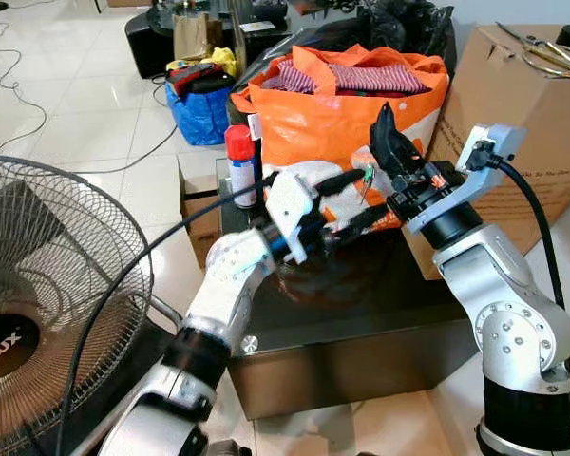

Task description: Hang keys on a hook

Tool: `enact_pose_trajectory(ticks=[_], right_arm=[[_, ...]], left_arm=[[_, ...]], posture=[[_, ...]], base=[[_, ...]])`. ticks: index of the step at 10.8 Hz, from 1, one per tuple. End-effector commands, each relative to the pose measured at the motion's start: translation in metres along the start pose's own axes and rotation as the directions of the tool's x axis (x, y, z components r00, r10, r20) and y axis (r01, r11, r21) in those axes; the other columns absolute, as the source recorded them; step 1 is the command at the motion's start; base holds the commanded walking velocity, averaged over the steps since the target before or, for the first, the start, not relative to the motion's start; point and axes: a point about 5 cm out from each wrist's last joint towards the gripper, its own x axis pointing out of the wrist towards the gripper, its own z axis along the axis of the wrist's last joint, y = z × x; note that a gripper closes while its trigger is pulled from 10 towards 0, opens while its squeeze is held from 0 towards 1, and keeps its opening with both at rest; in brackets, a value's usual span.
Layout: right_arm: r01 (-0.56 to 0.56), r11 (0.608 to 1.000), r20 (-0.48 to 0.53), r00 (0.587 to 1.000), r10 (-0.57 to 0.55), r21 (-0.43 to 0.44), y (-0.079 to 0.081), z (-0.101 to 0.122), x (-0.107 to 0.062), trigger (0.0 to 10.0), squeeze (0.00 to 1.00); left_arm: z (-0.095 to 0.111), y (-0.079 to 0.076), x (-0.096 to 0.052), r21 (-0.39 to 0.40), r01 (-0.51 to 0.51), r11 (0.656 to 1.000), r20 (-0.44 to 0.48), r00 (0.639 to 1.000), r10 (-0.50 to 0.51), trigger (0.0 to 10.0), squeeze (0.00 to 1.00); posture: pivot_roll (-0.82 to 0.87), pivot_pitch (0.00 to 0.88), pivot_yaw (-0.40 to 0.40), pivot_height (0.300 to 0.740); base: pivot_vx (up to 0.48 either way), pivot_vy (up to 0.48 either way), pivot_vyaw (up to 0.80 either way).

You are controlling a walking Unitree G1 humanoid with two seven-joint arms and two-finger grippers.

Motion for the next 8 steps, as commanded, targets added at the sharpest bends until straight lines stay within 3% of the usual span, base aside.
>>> enact_pose_trajectory(ticks=[1, 2, 4, 8], right_arm=[[-0.021, 1.000, 0.001, 1.000, 0.021, 0.004, 0.0031, 0.0010, 0.0024, 0.0, 0.00], [-0.019, 1.000, 0.004, 1.000, 0.019, 0.006, 0.0032, 0.0014, 0.0017, 0.0, 0.00], [-0.016, 1.000, 0.007, 1.000, 0.016, 0.009, 0.0038, 0.0017, 0.0013, 0.0, 0.00], [-0.017, 1.000, 0.006, 1.000, 0.016, 0.010, 0.0044, 0.0015, 0.0010, 0.0, 0.00]], left_arm=[[0.0024, 0.0002, 0.0053, 0.004, 0.015, 1.000, 0.006, 1.000, -0.015, 10.0, 0.25], [0.0015, -0.0012, 0.0072, 0.004, 0.033, 0.999, -0.001, 0.999, -0.033, 10.0, 0.00], [-0.0006, 0.0026, 0.0097, 0.008, 0.021, 1.000, -0.022, 1.000, -0.021, 0.0, 0.00], [0.0005, 0.0076, 0.0103, 0.007, 0.016, 1.000, -0.012, 1.000, -0.016, 0.0, 0.00]], posture=[[-0.08, 0.000, 0.017, 0.740], [-0.09, 0.000, 0.020, 0.740], [-0.09, 0.000, 0.024, 0.740], [-0.09, 0.000, 0.026, 0.740]], base=[[0.000, 0.000, 0.00], [0.000, 0.000, 0.00], [0.000, 0.000, 0.00], [0.000, 0.000, 0.00]])
